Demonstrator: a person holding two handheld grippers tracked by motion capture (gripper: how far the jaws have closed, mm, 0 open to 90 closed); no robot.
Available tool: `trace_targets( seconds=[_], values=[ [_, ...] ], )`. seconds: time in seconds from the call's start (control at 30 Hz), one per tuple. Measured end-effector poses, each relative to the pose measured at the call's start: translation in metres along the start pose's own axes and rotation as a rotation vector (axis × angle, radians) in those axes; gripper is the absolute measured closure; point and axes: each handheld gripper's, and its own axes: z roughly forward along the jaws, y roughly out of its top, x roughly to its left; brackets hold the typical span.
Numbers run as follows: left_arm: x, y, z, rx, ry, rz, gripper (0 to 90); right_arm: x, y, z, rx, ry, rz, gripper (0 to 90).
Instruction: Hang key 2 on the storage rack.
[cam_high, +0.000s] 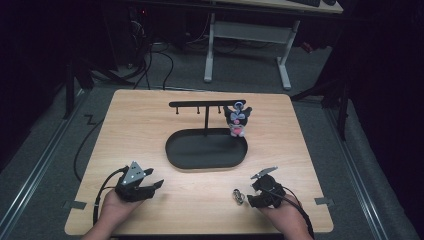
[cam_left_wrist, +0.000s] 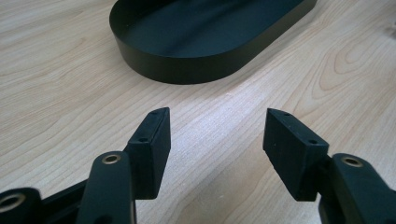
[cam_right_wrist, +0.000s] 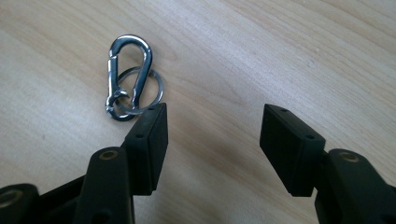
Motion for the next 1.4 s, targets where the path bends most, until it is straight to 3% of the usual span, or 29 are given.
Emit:
trace_targets(
  seconds=[0.23,0.43,0.73,0.8,0.83,0.87,0.9,1.0,1.13,1.4],
  values=[
    [0.0,0.001,0.003,0.015,0.002,0.007,42.5,0.009,0.006,-0.017,0.053,0.01,-0.035,43.9],
    [0.002,-0.001,0.001,0.011,0.002,-0.001,42.5,0.02,0.014,-0.019,0.084,0.042,-0.056,46.8],
    [0.004,-0.013,-0.016,0.008,0.023,-0.018,42.8,0.039,0.041,0.002,0.174,0.071,-0.117,50.1],
    [0.006,-0.018,-0.023,0.012,0.033,-0.024,42.9,0.041,0.046,0.007,0.194,0.076,-0.097,50.2],
    [0.006,-0.021,-0.027,0.006,0.044,-0.032,42.9,0.04,0.048,0.011,0.191,0.081,-0.125,50.6],
    [0.007,-0.022,-0.03,0.006,0.049,-0.034,43.0,0.041,0.05,0.013,0.208,0.074,-0.103,51.4],
    [0.008,-0.025,-0.033,0.004,0.058,-0.038,43.1,0.04,0.051,0.016,0.212,0.072,-0.123,51.5],
    [0.01,-0.031,-0.041,0.009,0.077,-0.053,43.2,0.038,0.055,0.021,0.223,0.086,-0.109,54.5],
    [0.011,-0.037,-0.051,0.003,0.101,-0.071,43.3,0.037,0.059,0.024,0.235,0.093,-0.13,60.8],
    [0.01,-0.039,-0.052,0.011,0.108,-0.067,43.3,0.038,0.062,0.022,0.245,0.082,-0.159,66.3]
  ],
)
